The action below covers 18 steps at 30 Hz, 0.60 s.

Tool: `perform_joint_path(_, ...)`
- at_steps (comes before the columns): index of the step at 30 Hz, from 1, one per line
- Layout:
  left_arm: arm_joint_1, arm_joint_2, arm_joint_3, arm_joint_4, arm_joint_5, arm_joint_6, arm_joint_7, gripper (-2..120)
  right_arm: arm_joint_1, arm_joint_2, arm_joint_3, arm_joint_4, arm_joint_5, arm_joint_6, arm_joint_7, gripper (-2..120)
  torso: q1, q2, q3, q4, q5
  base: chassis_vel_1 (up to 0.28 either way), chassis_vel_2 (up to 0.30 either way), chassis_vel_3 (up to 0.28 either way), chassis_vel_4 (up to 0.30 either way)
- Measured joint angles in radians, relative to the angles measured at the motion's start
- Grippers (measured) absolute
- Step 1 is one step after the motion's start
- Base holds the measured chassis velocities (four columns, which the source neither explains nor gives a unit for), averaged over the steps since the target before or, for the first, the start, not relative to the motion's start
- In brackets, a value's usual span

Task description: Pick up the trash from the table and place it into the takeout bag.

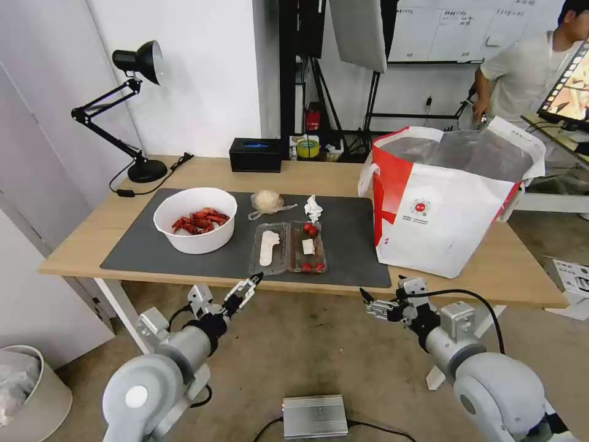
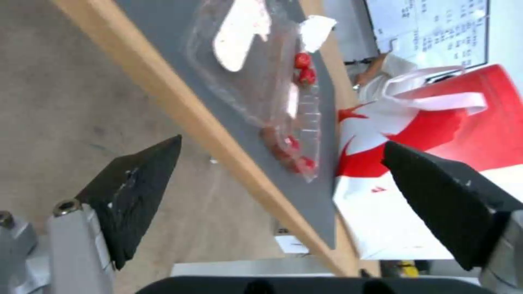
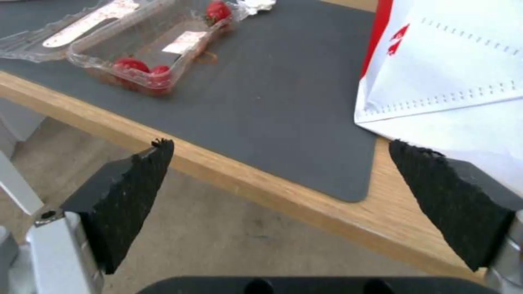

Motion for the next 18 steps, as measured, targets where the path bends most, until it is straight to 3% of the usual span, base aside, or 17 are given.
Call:
perform_joint_path(10,-0.124,0.014,0.065,0.079,-0.044,-0.029,-0.04,100,-0.008,-0.006,0.008,0.011,0.0,0.0,0.002,100,0.0,0.0,0.0,-0.0003,0.0,0.0,0.0,0.0,0.0)
perform_joint_path(18,-0.155,0.006,0.102,0.111,-0.037,-0.027,-0.044,100,-0.014,0.003,0.01,0.012,-0.005,0.0,0.003,100,0.0,0.0,0.0,-0.0002,0.0,0.0,0.0,0.0,0.0)
